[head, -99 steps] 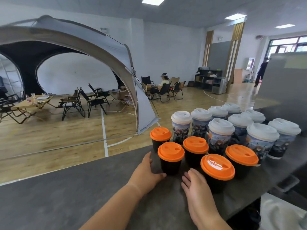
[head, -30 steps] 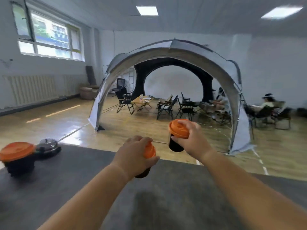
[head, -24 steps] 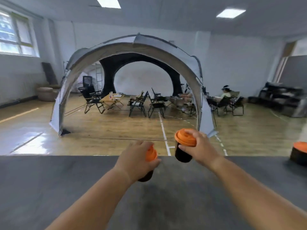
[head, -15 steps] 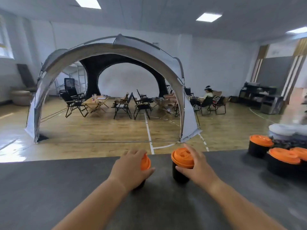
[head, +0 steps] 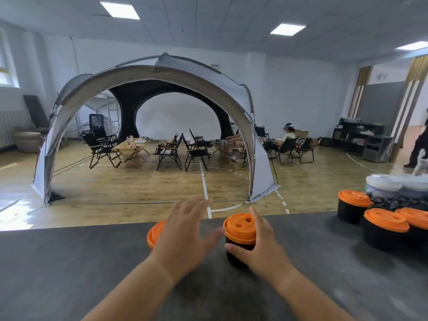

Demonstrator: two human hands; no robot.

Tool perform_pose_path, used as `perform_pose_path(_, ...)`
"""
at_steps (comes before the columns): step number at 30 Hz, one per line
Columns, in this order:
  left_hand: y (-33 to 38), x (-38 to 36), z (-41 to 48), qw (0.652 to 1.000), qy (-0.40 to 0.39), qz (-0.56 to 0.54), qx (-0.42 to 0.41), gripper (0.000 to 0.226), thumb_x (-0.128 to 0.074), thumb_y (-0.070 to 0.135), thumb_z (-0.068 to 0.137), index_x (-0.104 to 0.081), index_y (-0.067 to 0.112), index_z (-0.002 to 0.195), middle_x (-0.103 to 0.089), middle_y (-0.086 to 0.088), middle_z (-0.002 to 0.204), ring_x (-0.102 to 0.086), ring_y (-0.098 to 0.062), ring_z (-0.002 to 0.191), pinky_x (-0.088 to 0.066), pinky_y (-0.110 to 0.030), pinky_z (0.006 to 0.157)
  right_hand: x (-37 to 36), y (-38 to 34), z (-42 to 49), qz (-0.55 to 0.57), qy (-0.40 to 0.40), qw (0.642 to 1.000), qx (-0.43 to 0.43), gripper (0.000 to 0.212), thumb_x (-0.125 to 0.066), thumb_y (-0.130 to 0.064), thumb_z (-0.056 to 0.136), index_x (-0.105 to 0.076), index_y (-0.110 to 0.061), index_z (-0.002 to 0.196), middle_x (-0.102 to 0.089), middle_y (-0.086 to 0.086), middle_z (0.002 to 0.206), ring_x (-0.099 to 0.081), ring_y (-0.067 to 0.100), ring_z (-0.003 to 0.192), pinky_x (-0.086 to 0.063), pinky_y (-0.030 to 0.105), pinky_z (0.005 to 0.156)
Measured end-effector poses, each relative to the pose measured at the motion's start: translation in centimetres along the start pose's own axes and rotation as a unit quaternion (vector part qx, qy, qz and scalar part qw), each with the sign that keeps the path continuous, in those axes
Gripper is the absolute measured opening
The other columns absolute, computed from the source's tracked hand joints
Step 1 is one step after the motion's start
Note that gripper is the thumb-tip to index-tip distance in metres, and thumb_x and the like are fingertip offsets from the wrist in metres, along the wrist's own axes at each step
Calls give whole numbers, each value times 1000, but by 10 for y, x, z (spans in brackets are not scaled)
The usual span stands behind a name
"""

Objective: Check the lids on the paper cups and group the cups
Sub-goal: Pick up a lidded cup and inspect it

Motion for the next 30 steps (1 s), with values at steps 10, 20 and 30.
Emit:
perform_pose_path(10,21,-101,-7,835,51,-507,206,48,-42,56,89,-36,41,134,-41,16,142,-38,0,131,-29,-27,112,17,37,20,265,42,957,-115,56,-37,-58,96,-44,-28,143,-55,-6,138,-53,12,125,-36,41,113)
perform_pose_path(20,19,-119,8,858,-12,-490,153,33,-46,60,85,-46,50,117,-55,26,120,-50,15,110,-41,-19,99,2,35,68,340,-36,908,-243,25,-57,-29,95,-74,-11,97,-74,11,96,-69,26,93,-55,40,88)
perform_pose_path(30,22,-118,9,835,-26,-527,155,27,-46,54,87,-48,50,114,-59,30,113,-51,20,104,-40,-9,86,-13,39,69,401,-105,866,-279,20,-59,-24,94,-73,-12,87,-71,10,83,-67,23,81,-54,36,79)
Point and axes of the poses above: each hand's wrist, its own z-axis towards the middle knuckle, its own x-axis out of the back of the hand, y = z × x, the point moved 7 cm from there along z, towards the middle knuckle
